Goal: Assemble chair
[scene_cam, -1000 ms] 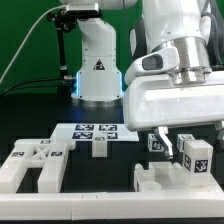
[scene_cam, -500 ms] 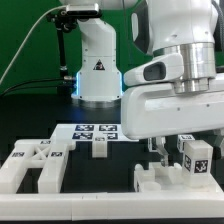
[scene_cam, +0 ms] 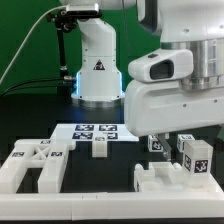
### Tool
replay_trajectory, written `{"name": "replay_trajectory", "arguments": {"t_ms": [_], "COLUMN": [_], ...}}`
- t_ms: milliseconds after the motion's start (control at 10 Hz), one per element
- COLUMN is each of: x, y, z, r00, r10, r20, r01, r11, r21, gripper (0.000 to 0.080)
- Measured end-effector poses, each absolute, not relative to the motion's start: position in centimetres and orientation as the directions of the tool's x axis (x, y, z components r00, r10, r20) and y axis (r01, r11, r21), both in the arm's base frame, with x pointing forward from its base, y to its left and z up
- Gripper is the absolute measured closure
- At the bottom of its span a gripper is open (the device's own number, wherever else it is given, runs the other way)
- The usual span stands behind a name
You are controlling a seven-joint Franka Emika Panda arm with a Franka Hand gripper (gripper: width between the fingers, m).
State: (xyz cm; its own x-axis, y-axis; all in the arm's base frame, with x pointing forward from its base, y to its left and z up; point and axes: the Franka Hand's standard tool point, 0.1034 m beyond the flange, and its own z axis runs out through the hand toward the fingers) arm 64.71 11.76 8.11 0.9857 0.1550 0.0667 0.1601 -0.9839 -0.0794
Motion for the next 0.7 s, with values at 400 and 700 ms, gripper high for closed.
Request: {"name": "replay_trajectory", "arguments": {"t_ms": [400, 700], "x": [65.13, 65.11], "y": [11.44, 11.50], "z": [8.33, 8.30], "r00": [0.990, 0.998], "r10": [0.126, -0.017], "r20": [0.070, 0.058], "r01": [0.131, -0.011], "r11": [-0.988, -0.996], "r21": [-0.080, -0.091], "gripper": [0.0257, 0.0517]}}
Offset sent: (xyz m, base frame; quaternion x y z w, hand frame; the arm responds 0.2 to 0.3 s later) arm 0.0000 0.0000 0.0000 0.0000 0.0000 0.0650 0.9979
